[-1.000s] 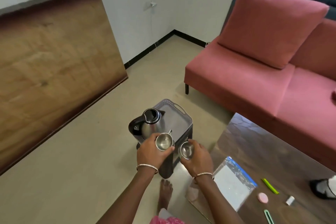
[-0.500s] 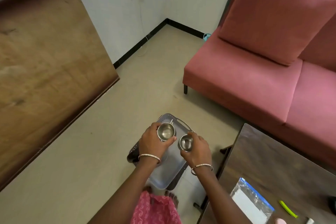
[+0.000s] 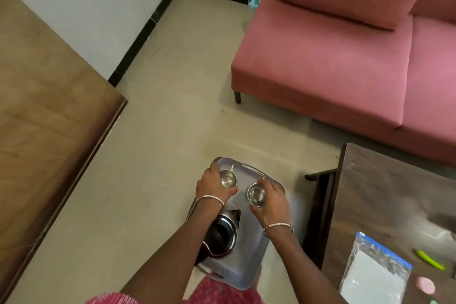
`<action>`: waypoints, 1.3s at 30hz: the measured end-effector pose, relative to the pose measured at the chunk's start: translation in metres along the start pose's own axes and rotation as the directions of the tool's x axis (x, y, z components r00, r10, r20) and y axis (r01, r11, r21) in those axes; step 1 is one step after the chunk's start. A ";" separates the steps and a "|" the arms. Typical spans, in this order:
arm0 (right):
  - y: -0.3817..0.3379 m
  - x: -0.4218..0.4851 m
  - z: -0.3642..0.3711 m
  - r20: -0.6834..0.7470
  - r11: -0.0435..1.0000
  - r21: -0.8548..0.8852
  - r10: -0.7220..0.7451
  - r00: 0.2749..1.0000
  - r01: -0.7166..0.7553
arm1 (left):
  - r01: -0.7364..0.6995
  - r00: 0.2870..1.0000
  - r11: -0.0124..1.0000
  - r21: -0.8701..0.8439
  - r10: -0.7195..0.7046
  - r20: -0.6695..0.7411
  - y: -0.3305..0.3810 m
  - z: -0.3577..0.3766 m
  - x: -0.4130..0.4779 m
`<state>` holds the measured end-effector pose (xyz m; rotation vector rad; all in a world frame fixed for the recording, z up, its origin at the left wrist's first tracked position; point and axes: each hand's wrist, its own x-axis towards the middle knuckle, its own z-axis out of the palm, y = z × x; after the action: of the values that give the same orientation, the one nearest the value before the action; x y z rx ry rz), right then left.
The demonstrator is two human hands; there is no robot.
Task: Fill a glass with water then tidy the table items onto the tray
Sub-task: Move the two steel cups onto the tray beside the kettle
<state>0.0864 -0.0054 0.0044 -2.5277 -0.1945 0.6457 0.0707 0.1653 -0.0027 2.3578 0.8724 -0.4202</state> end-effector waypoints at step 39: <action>0.029 0.030 0.056 0.045 0.997 -0.013 0.075 0.996 -0.075 | -0.126 0.983 0.946 0.300 0.080 0.163 -0.032 0.025 0.042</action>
<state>0.0857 0.0030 -0.0647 -2.5424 -0.1201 0.7338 0.0779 0.1893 -0.0550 2.6008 0.6474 -0.7250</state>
